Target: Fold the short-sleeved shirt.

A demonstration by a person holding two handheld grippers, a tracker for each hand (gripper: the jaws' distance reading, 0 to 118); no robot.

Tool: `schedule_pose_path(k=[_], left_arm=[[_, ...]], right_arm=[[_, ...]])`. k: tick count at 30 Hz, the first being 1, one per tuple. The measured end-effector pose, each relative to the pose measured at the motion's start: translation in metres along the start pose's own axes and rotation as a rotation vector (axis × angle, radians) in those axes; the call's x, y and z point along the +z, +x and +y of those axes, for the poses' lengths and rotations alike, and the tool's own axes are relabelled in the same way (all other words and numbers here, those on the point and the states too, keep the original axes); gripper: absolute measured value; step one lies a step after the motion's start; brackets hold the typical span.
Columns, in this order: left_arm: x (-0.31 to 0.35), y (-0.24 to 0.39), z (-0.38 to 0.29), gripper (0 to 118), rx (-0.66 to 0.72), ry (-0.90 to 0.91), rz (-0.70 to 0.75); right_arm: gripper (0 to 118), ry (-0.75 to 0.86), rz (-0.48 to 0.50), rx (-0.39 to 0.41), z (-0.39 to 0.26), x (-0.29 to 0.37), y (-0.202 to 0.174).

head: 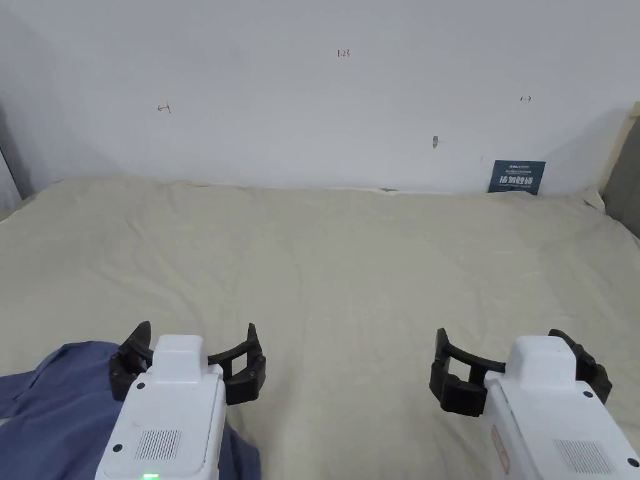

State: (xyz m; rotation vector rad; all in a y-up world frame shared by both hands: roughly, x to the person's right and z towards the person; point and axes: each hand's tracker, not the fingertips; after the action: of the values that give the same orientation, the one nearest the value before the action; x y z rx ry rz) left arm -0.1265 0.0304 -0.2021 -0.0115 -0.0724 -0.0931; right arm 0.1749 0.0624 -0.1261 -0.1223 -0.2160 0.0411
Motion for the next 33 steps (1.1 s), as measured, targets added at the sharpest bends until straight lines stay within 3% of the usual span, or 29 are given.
schedule_pose_path(k=[22,27,28,30,31,32,33], left_arm=[[0.0016,-0.0005,0.0015,118,-0.006,-0.008,0.001],[0.0016,-0.0008,0.0017,113,-0.001,-0.013,-0.003],[0.0023,-0.001,0.0021,108,0.005,-0.013,-0.004],[0.0039,-0.0011,0.0032,78,0.016,-0.014,-0.01],[0.0042,-0.001,0.0033,55,0.024,-0.02,-0.02],[0.0044,-0.001,0.0034,20,0.03,-0.027,-0.028],[0.0041,-0.0007,0.0032,0,0.034,-0.031,-0.03]], right_arm=[[118,-0.005,0.003,-0.013,0.0034,0.0005,0.0012],[118,-0.012,0.0,-0.011,0.004,0.0,0.0012],[113,-0.014,0.001,-0.011,0.0042,0.0003,0.001],[82,-0.021,0.009,-0.01,0.0041,0.0005,0.0011],[62,-0.021,0.012,-0.009,0.004,0.0006,0.001],[30,-0.026,0.008,-0.007,0.0039,0.0004,0.0003],[8,-0.033,0.002,-0.005,0.0041,0.0,-0.0003]])
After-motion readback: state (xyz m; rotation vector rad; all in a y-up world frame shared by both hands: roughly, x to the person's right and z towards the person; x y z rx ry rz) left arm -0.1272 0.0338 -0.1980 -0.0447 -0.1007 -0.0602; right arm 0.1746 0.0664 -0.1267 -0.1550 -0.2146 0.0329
